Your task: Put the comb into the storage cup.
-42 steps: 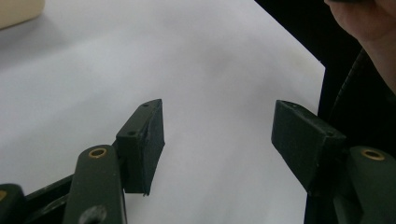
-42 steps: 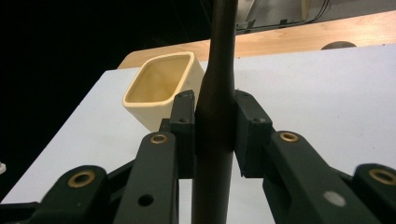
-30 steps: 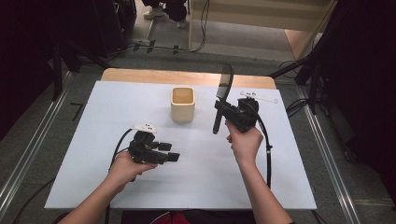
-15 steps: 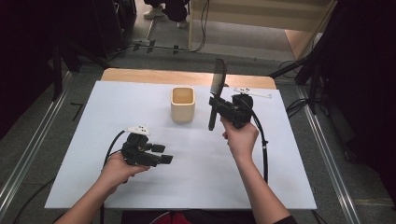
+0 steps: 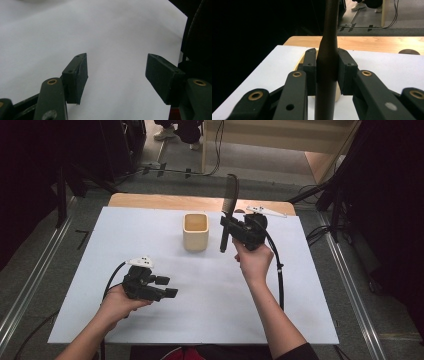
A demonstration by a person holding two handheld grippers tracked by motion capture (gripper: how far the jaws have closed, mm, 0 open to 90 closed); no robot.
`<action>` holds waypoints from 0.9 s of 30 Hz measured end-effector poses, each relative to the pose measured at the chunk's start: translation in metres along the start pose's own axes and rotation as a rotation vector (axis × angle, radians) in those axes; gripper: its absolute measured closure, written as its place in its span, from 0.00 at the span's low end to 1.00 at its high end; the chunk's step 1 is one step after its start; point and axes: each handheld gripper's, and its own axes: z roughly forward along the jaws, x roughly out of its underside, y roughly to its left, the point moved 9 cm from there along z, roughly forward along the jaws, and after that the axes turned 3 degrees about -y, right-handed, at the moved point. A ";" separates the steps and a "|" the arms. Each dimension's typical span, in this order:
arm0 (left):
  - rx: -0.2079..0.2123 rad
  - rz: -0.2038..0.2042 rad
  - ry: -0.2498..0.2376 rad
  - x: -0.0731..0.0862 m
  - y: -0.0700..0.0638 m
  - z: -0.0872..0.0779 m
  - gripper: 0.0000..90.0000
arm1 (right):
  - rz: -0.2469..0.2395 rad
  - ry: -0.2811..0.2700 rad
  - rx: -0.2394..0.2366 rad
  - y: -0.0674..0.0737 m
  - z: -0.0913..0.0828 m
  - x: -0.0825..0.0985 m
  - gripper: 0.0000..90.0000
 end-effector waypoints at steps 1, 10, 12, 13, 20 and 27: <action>-0.003 -0.002 -0.001 0.001 0.001 -0.001 0.40 | 0.002 0.000 -0.002 0.001 0.001 -0.001 0.78; -0.016 -0.003 0.006 0.005 0.005 -0.006 0.38 | -0.007 -0.010 -0.003 0.008 0.010 -0.012 0.78; -0.021 -0.003 0.008 0.006 0.005 -0.007 0.38 | -0.008 -0.015 -0.002 0.009 0.012 -0.014 0.78; -0.024 -0.005 0.004 0.006 0.006 -0.007 0.38 | -0.011 -0.015 -0.002 0.010 0.014 -0.016 0.78; -0.024 -0.008 0.002 0.008 0.007 -0.010 0.38 | -0.003 -0.026 -0.005 0.013 0.019 -0.020 0.78; -0.030 -0.006 0.004 0.010 0.008 -0.012 0.38 | -0.010 -0.033 0.005 0.014 0.025 -0.025 0.78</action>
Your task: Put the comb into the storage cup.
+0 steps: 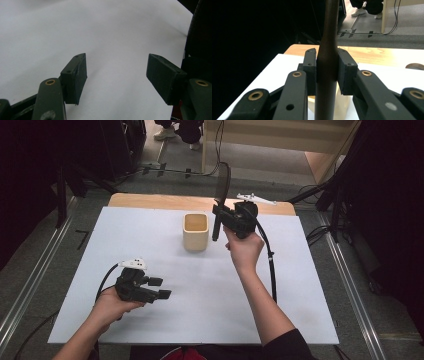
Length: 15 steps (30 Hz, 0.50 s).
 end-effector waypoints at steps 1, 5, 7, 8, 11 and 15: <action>0.002 0.000 -0.001 0.000 0.000 0.000 0.38 | 0.001 -0.002 0.000 0.000 0.001 -0.001 0.78; 0.001 -0.006 -0.005 0.001 0.001 -0.001 0.38 | -0.002 -0.005 0.004 0.003 0.005 -0.004 0.78; 0.000 -0.006 -0.003 0.001 0.002 -0.002 0.38 | -0.004 -0.009 0.004 0.004 0.008 -0.006 0.78; -0.002 -0.004 0.000 0.002 0.002 -0.002 0.38 | -0.003 -0.010 0.005 0.004 0.008 -0.007 0.78; -0.004 -0.004 0.003 0.003 0.003 -0.003 0.38 | -0.008 -0.013 0.007 0.006 0.012 -0.008 0.78; -0.010 -0.005 0.003 0.003 0.004 -0.004 0.38 | -0.011 -0.016 0.009 0.008 0.015 -0.011 0.78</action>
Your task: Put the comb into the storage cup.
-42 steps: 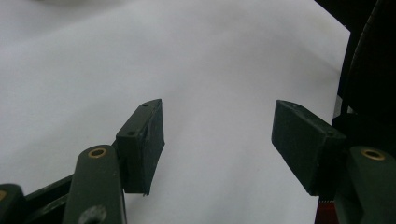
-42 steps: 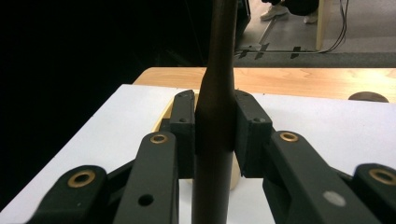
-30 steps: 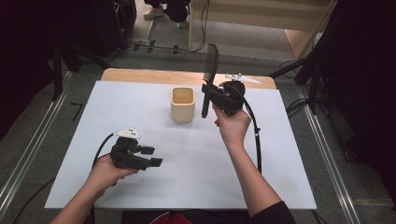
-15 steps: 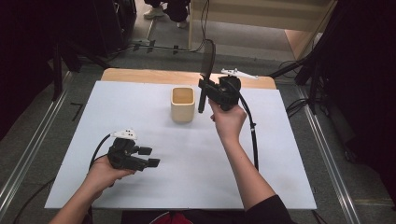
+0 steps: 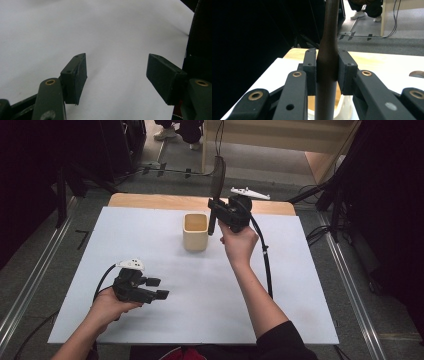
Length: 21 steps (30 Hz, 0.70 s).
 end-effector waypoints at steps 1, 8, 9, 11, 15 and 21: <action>0.000 0.000 0.000 0.000 0.000 0.000 0.38 | 0.000 0.001 0.002 0.000 0.001 -0.001 0.78; -0.002 -0.004 -0.004 0.002 0.001 -0.002 0.38 | 0.015 -0.001 -0.009 0.004 0.008 -0.007 0.78; -0.004 -0.005 -0.003 0.002 0.001 -0.002 0.38 | 0.022 0.001 -0.014 0.005 0.009 -0.007 0.78; -0.005 -0.005 -0.003 0.003 0.002 -0.003 0.38 | 0.025 -0.002 -0.016 0.006 0.012 -0.009 0.78; -0.002 -0.009 -0.007 0.003 0.002 -0.004 0.38 | 0.023 -0.019 -0.014 0.008 0.016 -0.012 0.78; -0.001 -0.012 -0.003 0.004 0.003 -0.004 0.38 | -0.004 -0.051 0.013 0.009 0.021 -0.017 0.78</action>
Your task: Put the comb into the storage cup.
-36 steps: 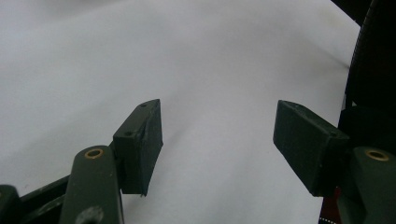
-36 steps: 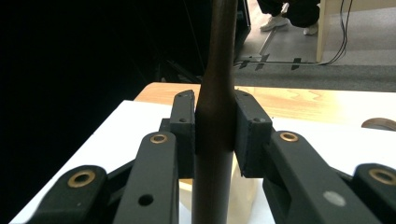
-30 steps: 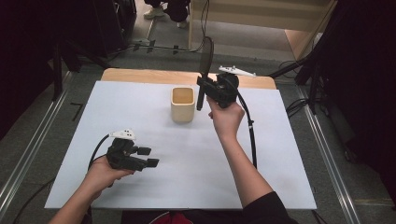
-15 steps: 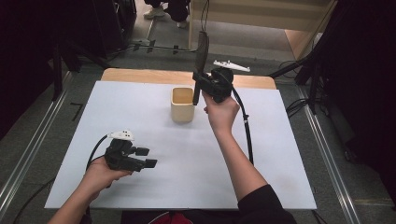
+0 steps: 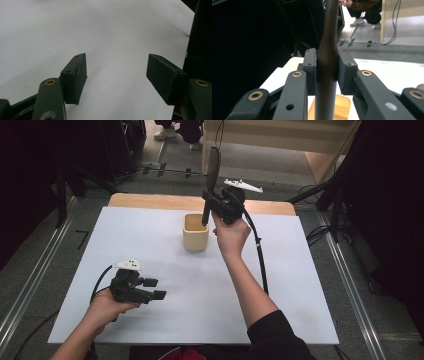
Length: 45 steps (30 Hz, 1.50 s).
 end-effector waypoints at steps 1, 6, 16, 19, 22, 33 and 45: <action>0.001 -0.001 0.003 0.000 0.000 0.000 0.38 | -0.001 -0.003 0.005 0.000 0.001 0.000 0.78; 0.005 -0.002 0.002 0.001 0.000 0.000 0.38 | -0.014 -0.027 0.022 0.000 0.004 -0.003 0.78; 0.006 -0.005 0.003 0.002 0.000 0.000 0.38 | -0.042 -0.055 0.049 0.005 0.015 -0.005 0.78; 0.007 -0.005 0.001 0.002 0.001 0.000 0.38 | -0.053 -0.061 0.058 0.006 0.019 -0.003 0.78; 0.004 -0.006 -0.002 0.001 0.001 0.000 0.38 | -0.064 -0.060 0.069 0.006 0.023 -0.001 0.78; -0.009 -0.010 -0.003 0.005 0.007 -0.005 0.38 | -0.072 -0.088 0.089 0.008 0.037 0.005 0.78; -0.006 -0.009 -0.002 0.005 0.007 -0.004 0.38 | -0.095 -0.074 0.109 0.008 0.048 0.019 0.78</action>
